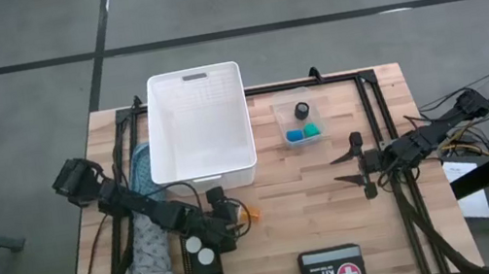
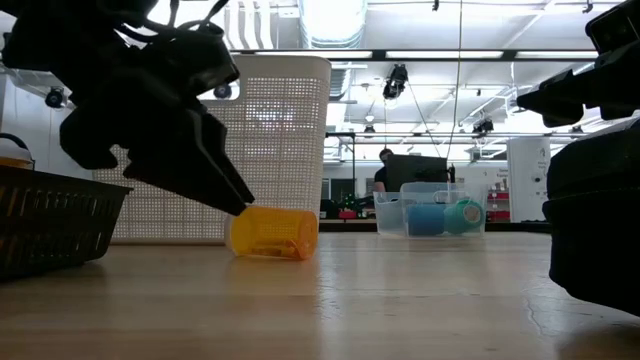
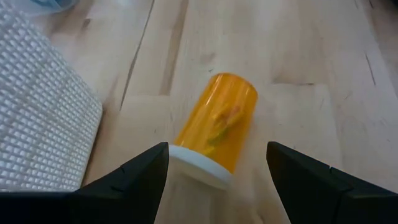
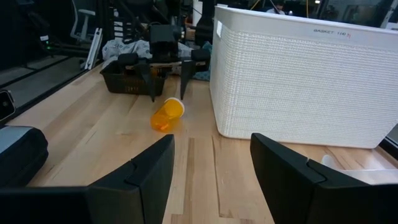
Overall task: Pick & place medical supplies in basket/bin
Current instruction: Put the orange pill bottle into the black bin
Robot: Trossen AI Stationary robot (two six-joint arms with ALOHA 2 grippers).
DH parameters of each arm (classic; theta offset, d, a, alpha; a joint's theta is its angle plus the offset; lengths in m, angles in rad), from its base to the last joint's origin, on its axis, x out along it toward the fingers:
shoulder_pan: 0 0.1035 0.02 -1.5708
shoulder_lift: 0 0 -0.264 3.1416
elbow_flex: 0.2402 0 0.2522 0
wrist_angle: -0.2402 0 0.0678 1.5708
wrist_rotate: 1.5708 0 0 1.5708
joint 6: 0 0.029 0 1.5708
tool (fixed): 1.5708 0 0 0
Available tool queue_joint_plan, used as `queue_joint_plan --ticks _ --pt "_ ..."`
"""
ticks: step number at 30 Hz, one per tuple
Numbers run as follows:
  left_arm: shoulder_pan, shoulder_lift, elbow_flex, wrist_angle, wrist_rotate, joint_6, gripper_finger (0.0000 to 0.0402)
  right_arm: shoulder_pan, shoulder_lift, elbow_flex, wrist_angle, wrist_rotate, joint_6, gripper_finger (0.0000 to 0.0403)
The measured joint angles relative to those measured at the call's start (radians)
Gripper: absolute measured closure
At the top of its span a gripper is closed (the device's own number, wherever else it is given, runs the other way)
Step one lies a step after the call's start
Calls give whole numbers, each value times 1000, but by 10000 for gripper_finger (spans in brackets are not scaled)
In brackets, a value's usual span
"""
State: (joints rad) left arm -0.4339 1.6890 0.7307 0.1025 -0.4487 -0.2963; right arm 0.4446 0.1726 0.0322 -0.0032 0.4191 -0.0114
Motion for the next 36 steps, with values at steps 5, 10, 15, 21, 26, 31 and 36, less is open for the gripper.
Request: queue_joint_plan --ticks 5,10,15,21,26,31,36 --pt "13 0 -1 -3 5 -3 125 0 0 0 0 0 0 197" --pt "31 23 -3 3 21 -18 128 0 0 0 0 0 0 197" --pt "34 55 -2 43 24 -19 128 0 0 0 1 0 0 197" --pt "35 70 -2 48 50 -27 128 0 1 0 0 0 0 197" --pt "34 68 1 79 87 -29 128 0 0 0 0 0 0 197" --pt "33 68 33 81 158 -29 129 0 0 0 0 0 0 197" --pt "30 68 41 81 233 -33 129 0 0 0 0 0 0 197"
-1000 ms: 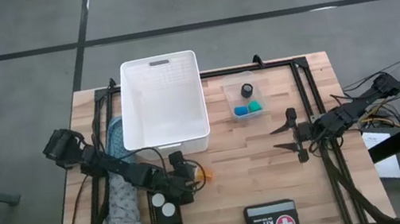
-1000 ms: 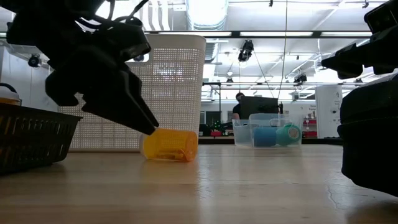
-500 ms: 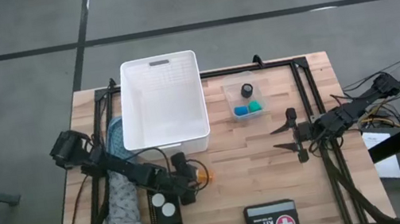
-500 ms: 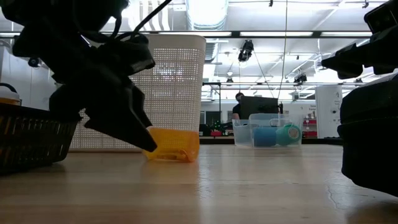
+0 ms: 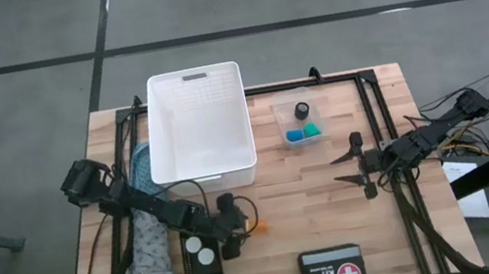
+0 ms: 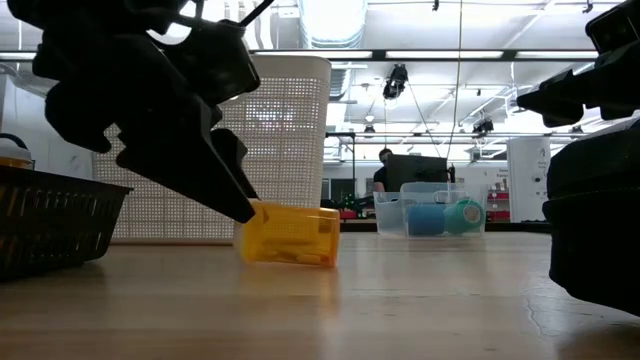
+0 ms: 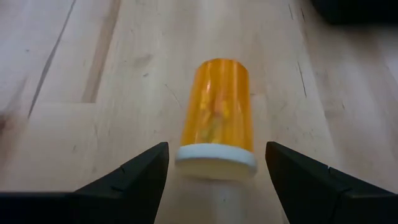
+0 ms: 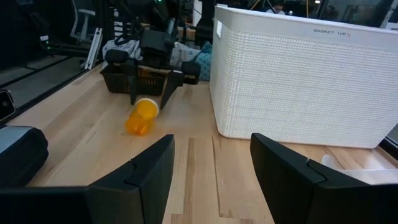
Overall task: Pick & place medical supplies in basket/bin
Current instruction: Put the orange pill bottle into the black bin
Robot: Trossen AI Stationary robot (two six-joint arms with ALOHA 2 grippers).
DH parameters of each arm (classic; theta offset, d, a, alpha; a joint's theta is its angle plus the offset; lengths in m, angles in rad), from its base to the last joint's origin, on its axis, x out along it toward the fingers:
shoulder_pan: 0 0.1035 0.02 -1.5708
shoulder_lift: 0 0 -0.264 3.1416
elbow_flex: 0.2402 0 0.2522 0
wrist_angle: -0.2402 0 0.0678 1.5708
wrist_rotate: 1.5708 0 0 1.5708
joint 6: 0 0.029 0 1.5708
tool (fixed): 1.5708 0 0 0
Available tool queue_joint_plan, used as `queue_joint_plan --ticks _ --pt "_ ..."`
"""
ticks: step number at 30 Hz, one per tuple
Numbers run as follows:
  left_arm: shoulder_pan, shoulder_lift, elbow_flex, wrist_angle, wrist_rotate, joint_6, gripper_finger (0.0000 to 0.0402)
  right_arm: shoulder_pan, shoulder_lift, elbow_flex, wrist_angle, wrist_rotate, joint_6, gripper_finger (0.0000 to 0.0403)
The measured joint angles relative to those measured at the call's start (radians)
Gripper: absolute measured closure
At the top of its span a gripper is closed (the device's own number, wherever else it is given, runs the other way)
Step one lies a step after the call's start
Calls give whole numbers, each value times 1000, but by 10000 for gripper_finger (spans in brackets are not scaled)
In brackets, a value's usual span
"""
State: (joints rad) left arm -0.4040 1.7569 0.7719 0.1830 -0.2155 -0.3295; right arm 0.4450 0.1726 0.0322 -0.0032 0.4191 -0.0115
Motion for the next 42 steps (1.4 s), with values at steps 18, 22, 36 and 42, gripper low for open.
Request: queue_joint_plan --ticks 18,22,36,42 --pt "-1 -1 0 -23 -12 118 129 0 0 0 0 0 0 197" --pt "-1 -1 -5 -22 -12 122 129 0 0 0 0 0 0 197" --pt "-7 -2 2 31 -27 226 128 0 0 0 0 0 0 197" --pt "-10 8 2 47 -6 226 128 0 0 0 0 0 0 197"
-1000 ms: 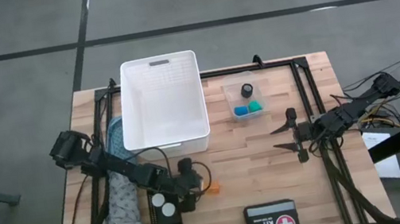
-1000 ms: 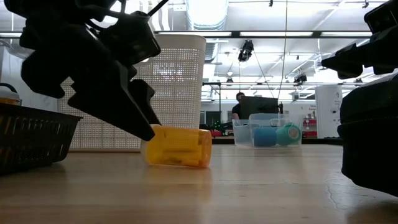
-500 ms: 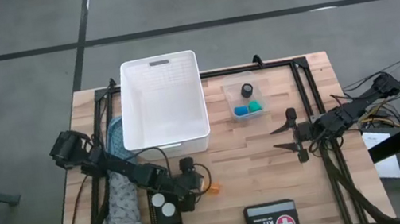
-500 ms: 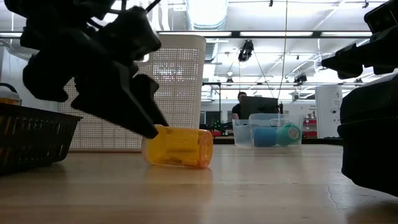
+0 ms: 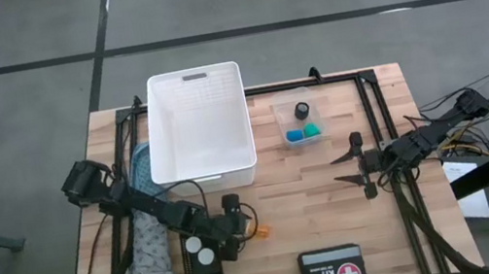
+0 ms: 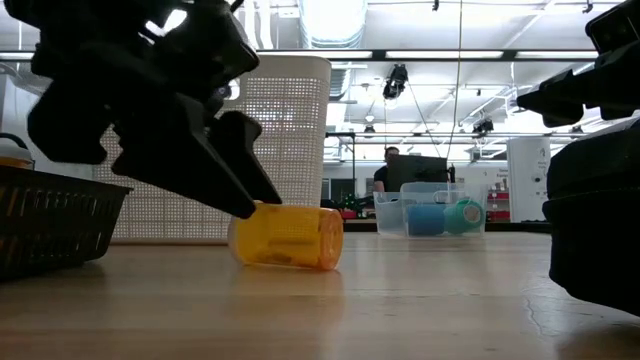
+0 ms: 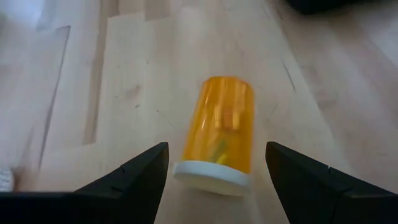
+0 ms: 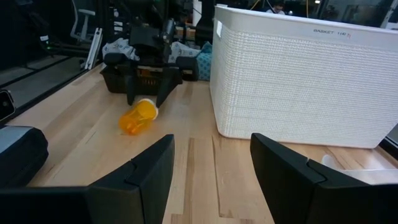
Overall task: Pick & place medical supplies in basket/bin
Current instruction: Put the orange pill bottle into the black bin
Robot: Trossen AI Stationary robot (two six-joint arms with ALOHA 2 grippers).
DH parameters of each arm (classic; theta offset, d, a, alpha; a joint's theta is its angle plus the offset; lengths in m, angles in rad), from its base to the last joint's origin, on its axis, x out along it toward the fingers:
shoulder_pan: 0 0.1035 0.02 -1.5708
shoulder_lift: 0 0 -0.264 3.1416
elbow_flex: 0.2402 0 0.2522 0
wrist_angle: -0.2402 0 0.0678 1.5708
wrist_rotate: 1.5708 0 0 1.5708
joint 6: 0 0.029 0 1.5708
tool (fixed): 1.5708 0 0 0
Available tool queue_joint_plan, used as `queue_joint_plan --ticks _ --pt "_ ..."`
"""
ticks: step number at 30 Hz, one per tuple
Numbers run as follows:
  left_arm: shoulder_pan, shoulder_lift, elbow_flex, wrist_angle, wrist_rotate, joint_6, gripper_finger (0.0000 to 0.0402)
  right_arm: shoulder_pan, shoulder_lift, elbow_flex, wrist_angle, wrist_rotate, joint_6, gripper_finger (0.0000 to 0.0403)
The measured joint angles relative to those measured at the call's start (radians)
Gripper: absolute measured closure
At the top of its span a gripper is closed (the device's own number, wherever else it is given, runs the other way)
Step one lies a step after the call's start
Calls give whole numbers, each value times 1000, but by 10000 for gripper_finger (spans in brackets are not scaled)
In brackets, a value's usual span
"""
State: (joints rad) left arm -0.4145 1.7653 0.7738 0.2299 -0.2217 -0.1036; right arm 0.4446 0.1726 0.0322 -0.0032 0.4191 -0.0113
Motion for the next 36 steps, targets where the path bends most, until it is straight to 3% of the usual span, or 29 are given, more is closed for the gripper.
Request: queue_joint_plan --ticks 15,27,36 --pt "-2 58 0 36 16 -1 131 0 0 0 0 0 0 197" --pt "-3 58 0 35 17 -8 192 0 0 0 0 0 0 197" --pt "-3 50 0 33 17 -8 179 0 0 0 0 0 0 197"
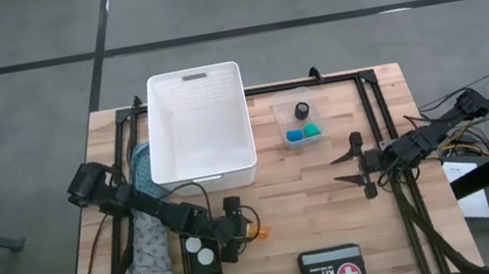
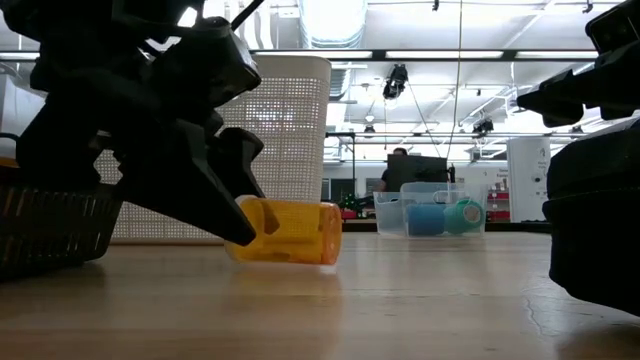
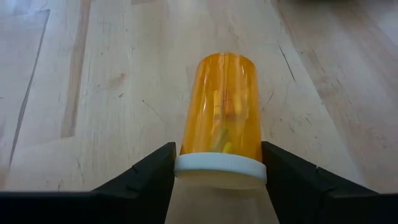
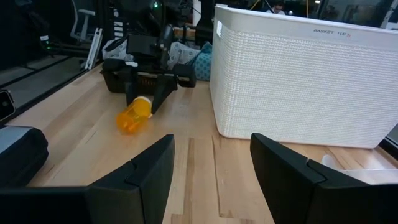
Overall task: Pick & place medical supplies in basket/bin
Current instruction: Put the orange pill bottle into the black bin
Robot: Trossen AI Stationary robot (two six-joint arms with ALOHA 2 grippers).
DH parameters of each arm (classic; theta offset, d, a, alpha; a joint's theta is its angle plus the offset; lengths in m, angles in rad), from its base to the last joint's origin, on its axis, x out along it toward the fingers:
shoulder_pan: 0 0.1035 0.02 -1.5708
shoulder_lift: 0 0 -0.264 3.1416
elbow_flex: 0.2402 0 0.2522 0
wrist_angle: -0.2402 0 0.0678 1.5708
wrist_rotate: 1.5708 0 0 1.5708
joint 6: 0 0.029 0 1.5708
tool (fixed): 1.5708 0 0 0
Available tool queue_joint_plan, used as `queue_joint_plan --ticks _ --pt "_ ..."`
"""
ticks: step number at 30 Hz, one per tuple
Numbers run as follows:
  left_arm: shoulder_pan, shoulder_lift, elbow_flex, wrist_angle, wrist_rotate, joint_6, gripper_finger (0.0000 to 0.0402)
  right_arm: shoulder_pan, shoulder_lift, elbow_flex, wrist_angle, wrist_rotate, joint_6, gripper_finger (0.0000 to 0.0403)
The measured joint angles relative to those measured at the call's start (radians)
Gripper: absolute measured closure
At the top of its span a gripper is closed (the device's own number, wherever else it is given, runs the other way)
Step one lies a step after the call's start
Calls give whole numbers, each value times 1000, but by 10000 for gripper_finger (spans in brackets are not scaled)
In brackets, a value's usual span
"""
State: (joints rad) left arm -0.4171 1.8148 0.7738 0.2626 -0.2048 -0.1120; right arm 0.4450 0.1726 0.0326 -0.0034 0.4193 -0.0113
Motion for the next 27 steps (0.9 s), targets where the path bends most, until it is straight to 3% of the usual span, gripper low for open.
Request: queue_joint_plan --ticks 8,18,22,27 --pt "0 -67 0 -6 0 6 186 0 0 0 0 0 0 197" --pt "2 -315 1 -208 -5 -45 182 0 0 0 0 0 0 197" --pt "2 -432 49 -392 -8 -182 182 0 1 0 0 0 0 197" --pt "-19 -520 205 -789 -4 -366 182 0 0 0 0 0 0 197"
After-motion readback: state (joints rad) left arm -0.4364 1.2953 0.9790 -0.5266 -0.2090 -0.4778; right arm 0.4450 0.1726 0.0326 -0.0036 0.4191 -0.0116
